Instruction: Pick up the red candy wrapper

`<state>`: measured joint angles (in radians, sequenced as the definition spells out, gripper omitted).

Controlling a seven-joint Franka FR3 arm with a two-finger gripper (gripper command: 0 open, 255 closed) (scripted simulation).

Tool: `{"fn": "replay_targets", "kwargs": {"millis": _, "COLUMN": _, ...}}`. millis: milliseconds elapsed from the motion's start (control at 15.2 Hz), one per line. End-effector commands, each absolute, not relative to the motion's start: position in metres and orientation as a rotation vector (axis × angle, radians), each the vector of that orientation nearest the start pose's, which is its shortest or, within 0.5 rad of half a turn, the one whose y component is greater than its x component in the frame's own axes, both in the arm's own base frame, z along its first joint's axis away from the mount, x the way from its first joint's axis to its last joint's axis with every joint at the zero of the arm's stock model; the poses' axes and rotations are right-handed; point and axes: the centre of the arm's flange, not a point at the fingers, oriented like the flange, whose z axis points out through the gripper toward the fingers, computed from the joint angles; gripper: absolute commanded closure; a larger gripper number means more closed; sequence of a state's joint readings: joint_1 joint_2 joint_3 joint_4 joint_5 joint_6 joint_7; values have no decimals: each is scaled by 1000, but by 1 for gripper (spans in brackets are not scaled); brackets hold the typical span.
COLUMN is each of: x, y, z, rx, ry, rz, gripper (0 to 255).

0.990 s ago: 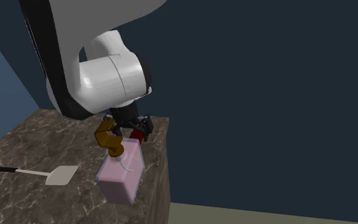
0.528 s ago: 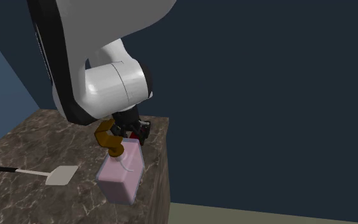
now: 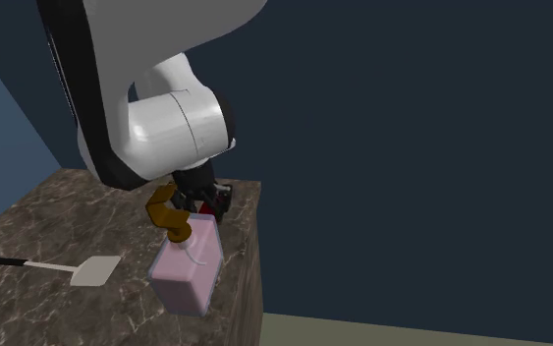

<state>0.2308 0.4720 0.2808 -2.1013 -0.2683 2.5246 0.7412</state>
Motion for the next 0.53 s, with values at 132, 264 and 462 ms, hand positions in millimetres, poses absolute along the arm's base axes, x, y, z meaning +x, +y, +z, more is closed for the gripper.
{"fn": "replay_targets", "kwargs": {"millis": 132, "x": 503, "y": 287, "z": 217, "rx": -3173, "ry": 57, "rz": 1, "gripper": 255}}
{"fn": "replay_targets", "kwargs": {"millis": 264, "x": 503, "y": 287, "z": 227, "rx": -3173, "ry": 57, "rz": 1, "gripper": 255}}
{"fn": "replay_targets", "kwargs": {"millis": 462, "x": 503, "y": 287, "z": 243, "rx": -3173, "ry": 57, "rz": 1, "gripper": 255}}
